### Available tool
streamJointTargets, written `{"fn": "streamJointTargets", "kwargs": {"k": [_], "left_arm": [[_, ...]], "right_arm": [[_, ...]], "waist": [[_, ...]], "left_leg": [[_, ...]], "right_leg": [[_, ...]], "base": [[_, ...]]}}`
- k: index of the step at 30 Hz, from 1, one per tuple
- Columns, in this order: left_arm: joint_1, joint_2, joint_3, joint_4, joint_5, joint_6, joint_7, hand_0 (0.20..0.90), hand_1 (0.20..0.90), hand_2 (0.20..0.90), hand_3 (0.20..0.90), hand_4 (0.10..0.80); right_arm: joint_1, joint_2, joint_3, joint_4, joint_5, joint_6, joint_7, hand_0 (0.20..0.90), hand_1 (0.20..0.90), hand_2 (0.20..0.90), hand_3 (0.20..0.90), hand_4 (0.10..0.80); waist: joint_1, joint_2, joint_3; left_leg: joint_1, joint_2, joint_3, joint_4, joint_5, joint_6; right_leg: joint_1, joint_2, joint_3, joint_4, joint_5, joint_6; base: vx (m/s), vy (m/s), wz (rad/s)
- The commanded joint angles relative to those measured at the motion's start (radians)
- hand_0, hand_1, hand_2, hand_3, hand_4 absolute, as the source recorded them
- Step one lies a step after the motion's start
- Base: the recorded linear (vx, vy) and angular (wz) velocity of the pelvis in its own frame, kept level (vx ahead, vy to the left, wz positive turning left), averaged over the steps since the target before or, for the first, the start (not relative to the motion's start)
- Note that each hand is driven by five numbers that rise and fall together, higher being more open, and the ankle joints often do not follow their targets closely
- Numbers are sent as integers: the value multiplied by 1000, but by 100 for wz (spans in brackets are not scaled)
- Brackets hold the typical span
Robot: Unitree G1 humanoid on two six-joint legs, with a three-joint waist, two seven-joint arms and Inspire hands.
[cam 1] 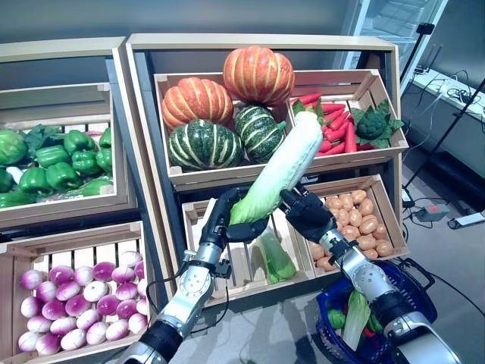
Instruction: Put vegetables into the basket
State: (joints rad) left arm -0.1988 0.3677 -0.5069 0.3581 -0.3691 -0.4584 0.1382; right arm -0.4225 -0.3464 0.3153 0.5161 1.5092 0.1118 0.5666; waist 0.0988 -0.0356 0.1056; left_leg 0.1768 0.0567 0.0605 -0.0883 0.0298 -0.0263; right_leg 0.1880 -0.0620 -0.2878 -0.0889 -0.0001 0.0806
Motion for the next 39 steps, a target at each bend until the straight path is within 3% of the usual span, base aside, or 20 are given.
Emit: {"fn": "streamJointTargets", "kwargs": {"k": [1,12,18,19,20,30,39], "left_arm": [[-42,-19,-169,-50,73,-90,-107,300,300,300,300,400],[-40,-26,-178,-59,93,-69,-90,300,300,300,300,400],[-52,-6,-155,-58,94,-62,-89,300,300,300,300,400],[-53,-5,-154,-57,93,-61,-88,300,300,300,300,400],[-51,2,-147,-53,93,-66,-95,300,300,300,300,400],[-34,13,-133,-40,100,-84,-106,300,300,300,300,400],[-12,9,-122,-38,106,-86,-119,300,300,300,300,400]], "right_arm": [[-311,51,-164,-68,188,-37,207,900,900,900,900,800],[-336,49,-183,-155,153,-43,254,900,900,900,900,800],[-356,-41,-165,-103,-18,-100,177,900,900,900,900,800],[-359,-49,-162,-95,-23,-107,174,335,335,335,335,424],[-365,-74,-161,-66,-31,-141,170,300,300,300,300,400],[-380,-98,-170,-54,-43,-252,139,300,300,300,300,400],[-354,-104,-192,-97,-109,-255,75,300,300,300,300,400]], "waist": [[22,-24,-79],[23,-25,-88],[11,-29,-89],[10,-30,-89],[9,-30,-88],[10,-27,-79],[2,-30,-76]], "left_leg": [[-1,-32,16,1,-122,3],[-6,-31,2,1,-122,5],[-10,-29,10,1,-119,3],[-10,-29,11,1,-118,3],[-10,-28,14,1,-117,2],[-13,-23,18,1,-114,-1],[-11,-18,29,1,-116,-3]], "right_leg": [[20,-34,-22,2,-29,7],[18,-36,-15,2,-33,6],[10,-36,0,2,-27,6],[10,-36,1,2,-27,6],[9,-36,1,2,-25,7],[7,-37,0,2,-24,7],[4,-36,5,2,-23,8]], "base": [[-19,-8,12],[-3,-1,2],[0,0,0],[-13,-15,-3],[0,0,0],[0,0,0],[0,0,0]]}}
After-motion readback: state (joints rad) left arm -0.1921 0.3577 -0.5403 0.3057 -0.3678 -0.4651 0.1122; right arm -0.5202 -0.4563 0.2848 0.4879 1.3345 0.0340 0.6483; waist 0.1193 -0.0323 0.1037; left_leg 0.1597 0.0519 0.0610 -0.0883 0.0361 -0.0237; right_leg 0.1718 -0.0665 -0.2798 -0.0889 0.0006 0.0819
